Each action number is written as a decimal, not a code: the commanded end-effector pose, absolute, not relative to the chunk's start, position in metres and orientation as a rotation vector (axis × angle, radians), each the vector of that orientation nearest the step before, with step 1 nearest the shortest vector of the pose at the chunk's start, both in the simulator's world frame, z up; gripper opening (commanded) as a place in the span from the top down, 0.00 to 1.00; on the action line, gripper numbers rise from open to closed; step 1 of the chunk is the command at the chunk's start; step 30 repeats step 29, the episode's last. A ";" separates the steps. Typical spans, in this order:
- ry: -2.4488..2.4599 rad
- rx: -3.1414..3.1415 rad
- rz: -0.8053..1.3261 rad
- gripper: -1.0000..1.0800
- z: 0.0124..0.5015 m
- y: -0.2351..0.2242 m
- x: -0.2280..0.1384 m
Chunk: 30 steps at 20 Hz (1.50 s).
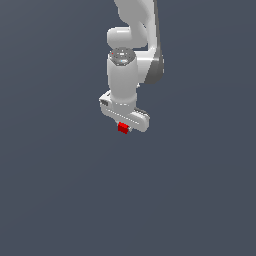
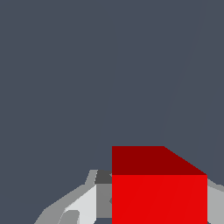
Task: Pick up the red cube and move it to a goal position.
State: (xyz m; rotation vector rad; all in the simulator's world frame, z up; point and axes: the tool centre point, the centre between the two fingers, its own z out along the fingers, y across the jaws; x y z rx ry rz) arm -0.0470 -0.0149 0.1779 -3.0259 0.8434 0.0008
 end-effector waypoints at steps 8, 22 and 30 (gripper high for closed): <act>0.844 -3.026 0.001 1.00 0.278 -0.050 -0.037; 0.842 -3.027 0.000 1.00 0.369 -0.081 -0.023; 0.842 -3.027 0.000 1.00 0.378 -0.084 -0.020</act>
